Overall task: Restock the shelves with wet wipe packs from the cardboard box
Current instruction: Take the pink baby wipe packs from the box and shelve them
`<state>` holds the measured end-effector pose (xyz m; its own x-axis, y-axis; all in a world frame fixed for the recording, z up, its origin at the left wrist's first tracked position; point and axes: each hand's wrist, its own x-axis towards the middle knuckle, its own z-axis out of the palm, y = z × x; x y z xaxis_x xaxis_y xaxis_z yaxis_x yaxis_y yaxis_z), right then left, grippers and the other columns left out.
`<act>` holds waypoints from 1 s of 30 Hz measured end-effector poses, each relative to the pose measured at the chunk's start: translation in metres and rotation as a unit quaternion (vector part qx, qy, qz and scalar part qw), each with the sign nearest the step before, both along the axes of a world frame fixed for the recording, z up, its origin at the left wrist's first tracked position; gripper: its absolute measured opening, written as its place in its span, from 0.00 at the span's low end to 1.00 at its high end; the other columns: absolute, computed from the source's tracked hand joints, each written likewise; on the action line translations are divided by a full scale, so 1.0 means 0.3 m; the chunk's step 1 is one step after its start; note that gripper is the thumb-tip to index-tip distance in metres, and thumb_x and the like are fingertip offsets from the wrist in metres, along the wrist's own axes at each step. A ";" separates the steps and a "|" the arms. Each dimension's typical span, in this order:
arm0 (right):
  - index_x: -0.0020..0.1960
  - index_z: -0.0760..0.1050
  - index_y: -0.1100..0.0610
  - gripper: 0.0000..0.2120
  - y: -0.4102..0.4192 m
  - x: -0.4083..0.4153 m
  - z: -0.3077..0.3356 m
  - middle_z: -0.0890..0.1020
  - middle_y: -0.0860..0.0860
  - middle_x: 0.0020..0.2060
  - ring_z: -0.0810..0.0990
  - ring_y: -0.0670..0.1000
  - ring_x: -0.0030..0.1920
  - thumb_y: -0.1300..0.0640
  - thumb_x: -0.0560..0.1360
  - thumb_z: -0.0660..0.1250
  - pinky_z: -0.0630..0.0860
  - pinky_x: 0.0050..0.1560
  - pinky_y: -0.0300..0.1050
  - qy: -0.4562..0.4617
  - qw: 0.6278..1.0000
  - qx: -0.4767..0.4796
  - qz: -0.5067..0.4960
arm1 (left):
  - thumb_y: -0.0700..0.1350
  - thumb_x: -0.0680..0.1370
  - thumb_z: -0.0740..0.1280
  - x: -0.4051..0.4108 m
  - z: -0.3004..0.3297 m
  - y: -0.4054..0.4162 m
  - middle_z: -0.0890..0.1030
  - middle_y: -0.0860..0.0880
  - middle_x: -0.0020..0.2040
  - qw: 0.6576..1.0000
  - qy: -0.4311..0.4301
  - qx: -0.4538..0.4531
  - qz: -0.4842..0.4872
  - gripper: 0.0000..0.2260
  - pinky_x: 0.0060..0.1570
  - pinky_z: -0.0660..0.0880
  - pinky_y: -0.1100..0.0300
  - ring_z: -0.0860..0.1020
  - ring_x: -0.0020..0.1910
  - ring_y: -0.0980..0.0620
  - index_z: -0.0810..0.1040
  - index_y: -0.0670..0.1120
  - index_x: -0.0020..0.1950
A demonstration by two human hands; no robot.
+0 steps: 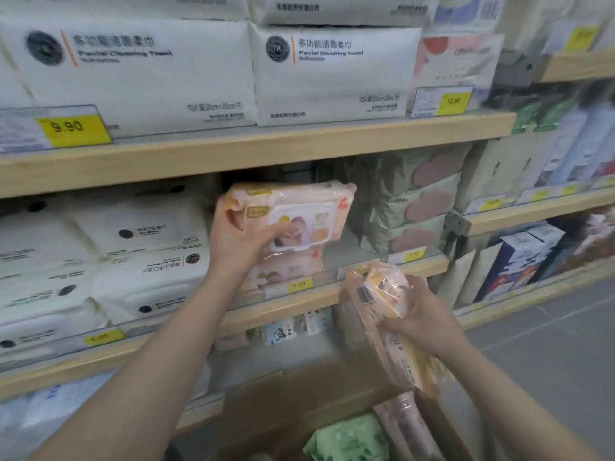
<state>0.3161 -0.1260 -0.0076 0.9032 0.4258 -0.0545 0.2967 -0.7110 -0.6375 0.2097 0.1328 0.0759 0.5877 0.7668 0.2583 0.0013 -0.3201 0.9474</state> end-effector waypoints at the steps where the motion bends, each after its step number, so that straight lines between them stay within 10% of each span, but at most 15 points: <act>1: 0.61 0.63 0.47 0.36 0.006 0.014 0.002 0.79 0.47 0.46 0.79 0.54 0.46 0.45 0.59 0.77 0.78 0.47 0.56 -0.001 1.000 0.002 -0.001 | 0.51 0.57 0.81 0.030 0.000 0.014 0.77 0.55 0.54 1.000 -0.005 -0.003 0.011 0.36 0.51 0.72 0.63 0.76 0.52 0.57 0.68 0.52 0.60; 11: 0.65 0.64 0.51 0.39 0.032 0.033 0.015 0.78 0.48 0.47 0.78 0.54 0.48 0.48 0.61 0.78 0.77 0.49 0.54 0.015 0.999 0.015 -0.025 | 0.52 0.56 0.82 0.037 -0.118 0.042 0.63 0.45 0.71 0.986 0.037 0.143 0.073 0.52 0.70 0.61 0.54 0.63 0.70 0.49 0.57 0.47 0.73; 15: 0.66 0.63 0.50 0.40 0.028 0.020 0.012 0.77 0.47 0.47 0.78 0.54 0.49 0.47 0.60 0.79 0.76 0.51 0.55 0.027 0.999 0.021 -0.038 | 0.50 0.68 0.75 0.065 -0.063 -0.006 0.61 0.37 0.73 0.808 0.142 0.567 0.079 0.40 0.70 0.55 0.39 0.59 0.71 0.39 0.57 0.51 0.75; 18: 0.67 0.62 0.50 0.41 0.034 0.018 0.017 0.77 0.47 0.48 0.78 0.54 0.50 0.46 0.60 0.78 0.76 0.52 0.55 0.025 0.999 0.017 -0.038 | 0.57 0.71 0.69 0.124 -0.044 -0.013 0.58 0.38 0.74 0.730 0.329 0.596 0.063 0.39 0.67 0.57 0.38 0.59 0.71 0.38 0.50 0.57 0.76; 30: 0.54 0.63 0.43 0.31 0.034 0.108 0.013 0.76 0.41 0.39 0.78 0.52 0.44 0.48 0.59 0.79 0.77 0.48 0.55 -0.009 1.000 0.022 -0.006 | 0.56 0.71 0.70 0.234 -0.023 0.165 0.71 0.40 0.62 0.771 0.349 0.531 0.048 0.32 0.46 0.69 0.51 0.69 0.59 0.39 0.61 0.57 0.72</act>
<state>0.3484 -0.1157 -0.0036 0.9090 0.4164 -0.0186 0.3004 -0.6854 -0.6633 0.2800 0.1822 0.0691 0.8219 0.3880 0.4171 0.4626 -0.8818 -0.0913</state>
